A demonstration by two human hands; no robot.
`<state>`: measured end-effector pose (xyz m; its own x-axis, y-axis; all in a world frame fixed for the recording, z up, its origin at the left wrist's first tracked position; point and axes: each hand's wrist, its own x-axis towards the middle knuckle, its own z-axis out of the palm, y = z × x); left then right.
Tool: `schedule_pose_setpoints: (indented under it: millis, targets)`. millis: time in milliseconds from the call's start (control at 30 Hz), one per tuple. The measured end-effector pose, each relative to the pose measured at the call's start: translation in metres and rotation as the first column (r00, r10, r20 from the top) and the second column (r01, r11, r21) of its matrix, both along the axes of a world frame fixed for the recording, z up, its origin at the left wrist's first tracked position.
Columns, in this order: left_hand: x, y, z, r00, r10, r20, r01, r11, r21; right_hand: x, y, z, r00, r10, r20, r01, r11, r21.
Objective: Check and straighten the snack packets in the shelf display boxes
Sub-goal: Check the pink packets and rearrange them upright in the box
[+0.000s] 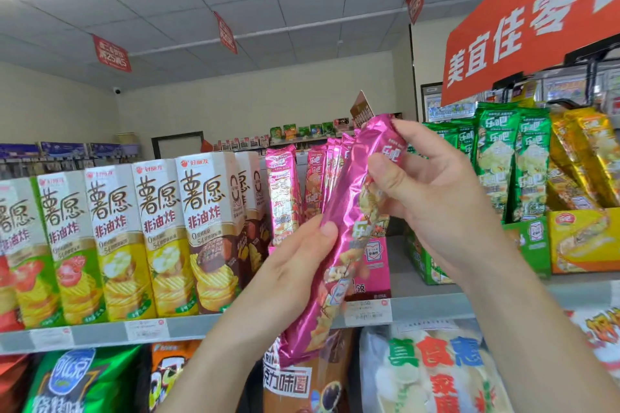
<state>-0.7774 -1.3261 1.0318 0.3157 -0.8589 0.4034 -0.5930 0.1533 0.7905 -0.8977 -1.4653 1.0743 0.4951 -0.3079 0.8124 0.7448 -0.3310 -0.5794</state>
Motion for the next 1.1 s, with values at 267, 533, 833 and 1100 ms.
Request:
schedule_pose_setpoints:
  millis: [267,533,833,1100]
  targets:
    - [-0.008,-0.013,-0.005,0.969,0.113,-0.22,-0.148,0.978,-0.147,0.007,0.002,-0.002,0.999,-0.019,-0.046,0.018,1.0,-0.021]
    - [-0.018,-0.018,0.014,0.936,-0.059,-0.346,-0.011,0.98,-0.198,0.004,0.007,0.001,0.996,-0.081,0.03,0.077,0.992,0.101]
    - [-0.022,-0.017,0.007,0.985,0.018,-0.171,-0.065,0.96,-0.271,0.005,0.005,0.0,0.979,-0.206,-0.004,0.206,0.975,0.082]
    - [-0.02,-0.015,0.014,0.997,0.016,0.072,0.009,0.945,-0.326,-0.004,-0.005,0.004,0.971,-0.167,-0.17,0.112,0.95,-0.293]
